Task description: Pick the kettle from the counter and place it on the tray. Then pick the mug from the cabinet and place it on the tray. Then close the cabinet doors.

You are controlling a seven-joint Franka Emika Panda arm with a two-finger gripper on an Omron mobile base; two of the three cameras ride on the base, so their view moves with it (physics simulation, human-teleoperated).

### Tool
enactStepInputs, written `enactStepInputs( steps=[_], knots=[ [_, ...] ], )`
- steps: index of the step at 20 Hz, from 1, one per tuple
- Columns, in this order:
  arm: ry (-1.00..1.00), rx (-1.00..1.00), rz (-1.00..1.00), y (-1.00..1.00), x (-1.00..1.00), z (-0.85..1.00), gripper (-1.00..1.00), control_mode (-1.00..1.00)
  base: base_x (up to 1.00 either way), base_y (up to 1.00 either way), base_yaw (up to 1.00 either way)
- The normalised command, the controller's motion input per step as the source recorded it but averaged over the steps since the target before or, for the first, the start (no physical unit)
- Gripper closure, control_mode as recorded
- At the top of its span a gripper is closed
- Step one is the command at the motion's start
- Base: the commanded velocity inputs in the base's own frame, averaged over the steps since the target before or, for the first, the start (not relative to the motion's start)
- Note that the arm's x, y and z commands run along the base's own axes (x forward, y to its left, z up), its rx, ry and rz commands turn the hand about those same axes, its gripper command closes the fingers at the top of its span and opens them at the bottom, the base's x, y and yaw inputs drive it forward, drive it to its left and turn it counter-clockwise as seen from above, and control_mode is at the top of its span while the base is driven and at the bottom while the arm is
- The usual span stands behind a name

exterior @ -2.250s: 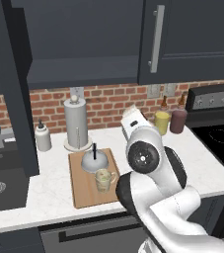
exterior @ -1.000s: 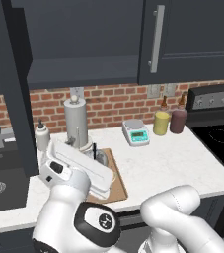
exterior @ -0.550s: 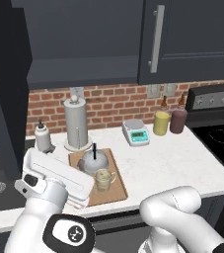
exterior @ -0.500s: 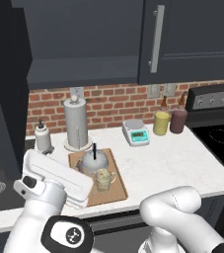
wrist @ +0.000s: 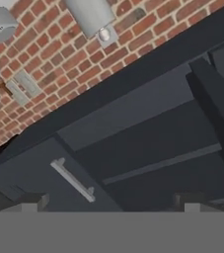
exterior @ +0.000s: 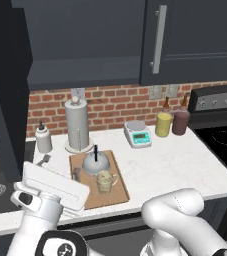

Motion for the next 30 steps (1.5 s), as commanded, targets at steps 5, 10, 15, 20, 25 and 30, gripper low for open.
enactStepInputs(
  steps=[5, 10, 15, 20, 25, 30],
  knots=[
    [-0.1, 0.0, -0.01, 0.52, -0.16, 0.04, -1.0, -1.0, 0.0, 0.0, 0.0],
    [-0.01, 0.0, -0.06, 0.75, -0.27, 0.01, -1.0, -1.0, 0.0, 0.0, 0.0],
    [-0.01, 0.0, -0.11, 0.82, -0.3, 0.15, -1.0, -1.0, 0.0, 0.0, 0.0],
    [-0.02, 0.0, -0.18, 0.61, -0.32, 0.5, -1.0, -1.0, 0.0, 0.0, 0.0],
    [-0.01, 0.0, -0.23, 0.28, -0.15, 0.64, -1.0, -1.0, 0.0, 0.0, 0.0],
    [0.0, 0.05, -0.19, 0.02, -0.03, 0.59, -1.0, -1.0, 0.0, 0.0, 0.0]
  ],
)
